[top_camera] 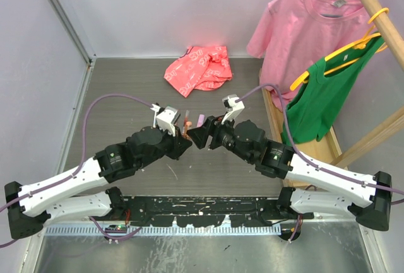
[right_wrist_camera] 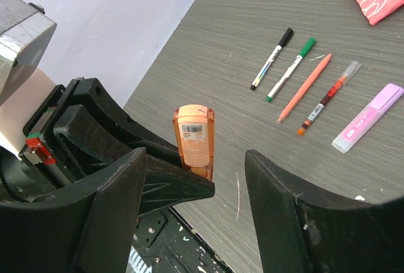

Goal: Insert the pens into the pen caps
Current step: Place the pen at the center of the board.

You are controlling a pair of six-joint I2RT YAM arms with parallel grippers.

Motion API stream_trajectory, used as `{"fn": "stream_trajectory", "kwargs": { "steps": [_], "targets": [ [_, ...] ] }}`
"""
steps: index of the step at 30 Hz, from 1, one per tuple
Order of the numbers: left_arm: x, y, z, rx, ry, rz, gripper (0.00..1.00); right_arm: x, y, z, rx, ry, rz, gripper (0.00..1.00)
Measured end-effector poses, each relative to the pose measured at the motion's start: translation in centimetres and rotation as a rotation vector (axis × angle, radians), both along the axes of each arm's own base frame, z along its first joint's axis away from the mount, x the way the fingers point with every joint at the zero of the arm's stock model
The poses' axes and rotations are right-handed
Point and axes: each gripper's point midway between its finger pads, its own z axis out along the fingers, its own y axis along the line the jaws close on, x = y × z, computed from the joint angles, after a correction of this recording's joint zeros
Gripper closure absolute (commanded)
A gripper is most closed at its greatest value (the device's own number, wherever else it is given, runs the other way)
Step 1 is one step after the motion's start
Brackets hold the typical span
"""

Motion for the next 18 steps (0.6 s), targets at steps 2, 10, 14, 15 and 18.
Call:
{"fn": "stream_trajectory", "kwargs": {
  "steps": [2, 10, 14, 15, 18],
  "targets": [
    [0.1, -0.3, 0.1, -0.006, -0.002, 0.0, 1.0, 0.1, 0.2, -0.2, -0.002, 0.003, 0.0, 0.32],
    [0.3, -0.6, 0.1, -0.012, -0.005, 0.0, 1.0, 0.4, 1.0, -1.0, 0.003, 0.026, -0.006, 0.4],
    [0.4, -0.7, 0.3, -0.019, -0.01, 0.0, 1.0, 0.6, 0.9, -1.4, 0.007, 0.04, -0.02, 0.44],
    [0.4, -0.7, 0.4, -0.022, -0.011, 0.0, 1.0, 0.6, 0.9, -1.4, 0.007, 0.042, -0.021, 0.46],
    [0.4, -0.8, 0.6, -0.031, -0.016, 0.0, 1.0, 0.7, 1.1, -1.8, 0.003, 0.05, -0.025, 0.5]
  ]
}}
